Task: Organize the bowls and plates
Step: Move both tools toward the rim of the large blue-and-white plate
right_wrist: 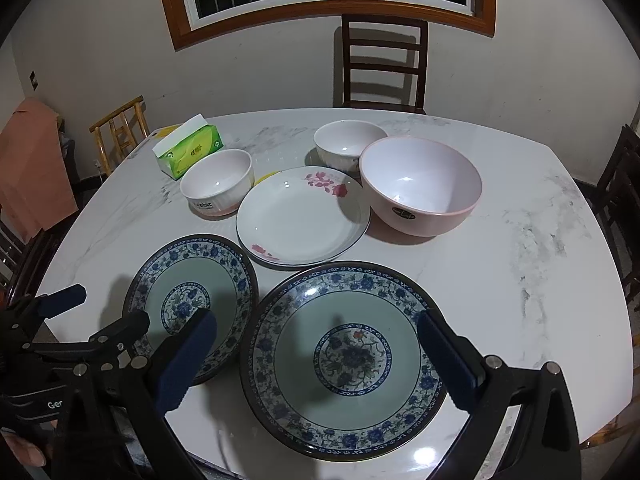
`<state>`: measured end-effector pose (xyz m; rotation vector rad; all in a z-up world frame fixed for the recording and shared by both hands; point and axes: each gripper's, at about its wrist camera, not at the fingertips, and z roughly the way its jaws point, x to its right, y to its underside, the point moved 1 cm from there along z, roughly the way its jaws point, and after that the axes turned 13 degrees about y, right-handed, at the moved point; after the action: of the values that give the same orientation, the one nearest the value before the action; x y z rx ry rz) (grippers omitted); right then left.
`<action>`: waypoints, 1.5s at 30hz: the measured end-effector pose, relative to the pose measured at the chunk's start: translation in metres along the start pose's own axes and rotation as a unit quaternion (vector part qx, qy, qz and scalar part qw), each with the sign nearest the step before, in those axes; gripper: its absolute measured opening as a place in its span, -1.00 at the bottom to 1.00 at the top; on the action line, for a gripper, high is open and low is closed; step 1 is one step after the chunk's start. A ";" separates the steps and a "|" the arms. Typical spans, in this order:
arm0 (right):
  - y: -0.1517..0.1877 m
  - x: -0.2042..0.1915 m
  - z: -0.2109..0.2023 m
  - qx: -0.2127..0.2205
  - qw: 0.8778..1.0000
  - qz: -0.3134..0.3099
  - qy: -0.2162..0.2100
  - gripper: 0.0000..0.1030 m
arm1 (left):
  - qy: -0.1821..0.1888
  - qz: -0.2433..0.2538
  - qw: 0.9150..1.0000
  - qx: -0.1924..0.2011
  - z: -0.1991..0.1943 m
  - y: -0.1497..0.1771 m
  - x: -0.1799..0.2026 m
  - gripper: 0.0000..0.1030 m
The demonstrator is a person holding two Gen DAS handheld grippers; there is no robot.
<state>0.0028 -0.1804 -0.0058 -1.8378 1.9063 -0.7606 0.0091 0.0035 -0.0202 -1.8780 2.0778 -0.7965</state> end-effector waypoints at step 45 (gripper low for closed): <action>0.005 -0.005 0.001 -0.005 1.000 0.000 -0.007 0.99 | -0.002 -0.004 1.000 -0.007 0.004 0.006 -0.001 0.86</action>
<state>-0.0002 -0.1752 -0.0102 -1.8451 1.9043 -0.7387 0.0067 0.0038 -0.0272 -1.8943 2.0818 -0.7813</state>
